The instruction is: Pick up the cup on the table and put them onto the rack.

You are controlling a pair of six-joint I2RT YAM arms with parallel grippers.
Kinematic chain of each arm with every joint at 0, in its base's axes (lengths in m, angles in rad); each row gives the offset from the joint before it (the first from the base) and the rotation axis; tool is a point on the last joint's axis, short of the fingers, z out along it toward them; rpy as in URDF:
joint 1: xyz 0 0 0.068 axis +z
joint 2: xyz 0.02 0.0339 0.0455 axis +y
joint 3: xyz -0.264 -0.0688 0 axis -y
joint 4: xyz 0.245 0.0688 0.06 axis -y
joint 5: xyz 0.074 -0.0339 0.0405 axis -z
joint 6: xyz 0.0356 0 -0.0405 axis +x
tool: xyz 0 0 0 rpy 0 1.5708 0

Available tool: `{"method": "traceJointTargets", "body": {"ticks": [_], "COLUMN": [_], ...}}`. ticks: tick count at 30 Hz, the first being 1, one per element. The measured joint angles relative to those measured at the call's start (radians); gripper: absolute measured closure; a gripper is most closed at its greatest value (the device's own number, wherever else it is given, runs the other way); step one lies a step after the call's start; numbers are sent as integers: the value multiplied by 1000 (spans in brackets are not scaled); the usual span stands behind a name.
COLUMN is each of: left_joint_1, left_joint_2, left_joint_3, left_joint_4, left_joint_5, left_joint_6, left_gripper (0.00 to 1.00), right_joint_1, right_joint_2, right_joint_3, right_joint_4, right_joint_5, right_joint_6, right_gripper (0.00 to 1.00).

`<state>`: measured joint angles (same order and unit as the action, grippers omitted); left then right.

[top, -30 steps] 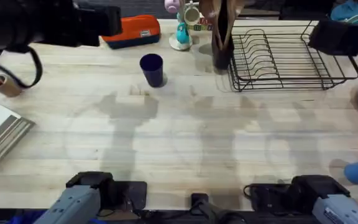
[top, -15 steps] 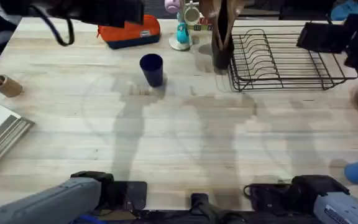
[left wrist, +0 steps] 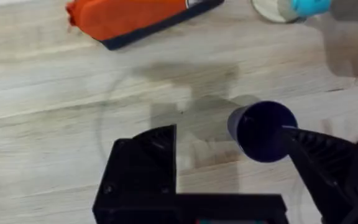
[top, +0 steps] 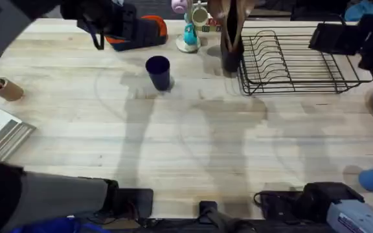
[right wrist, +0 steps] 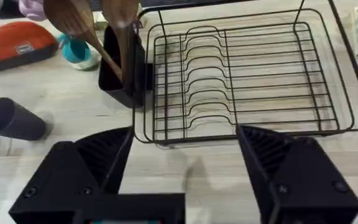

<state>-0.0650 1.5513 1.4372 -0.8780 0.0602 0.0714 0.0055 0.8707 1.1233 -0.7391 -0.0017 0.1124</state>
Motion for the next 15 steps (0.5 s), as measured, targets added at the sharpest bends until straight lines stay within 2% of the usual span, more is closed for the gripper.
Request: {"method": "traceJointTargets", "body": {"ticks": [7,15], "left_joint_1": [-14,-134], "left_joint_2": [38,38], "left_joint_3": [0,0], "left_joint_4": [0,1], "left_joint_5": [68,86], "left_joint_6": [-4,-8], "left_gripper": [7,7], "right_joint_1": [0,0], "right_joint_2": [0,0], "right_joint_3": [0,0], "right_joint_4": [0,0], "right_joint_5": [0,0], "right_joint_6": [0,0], "right_gripper": [5,5]}}
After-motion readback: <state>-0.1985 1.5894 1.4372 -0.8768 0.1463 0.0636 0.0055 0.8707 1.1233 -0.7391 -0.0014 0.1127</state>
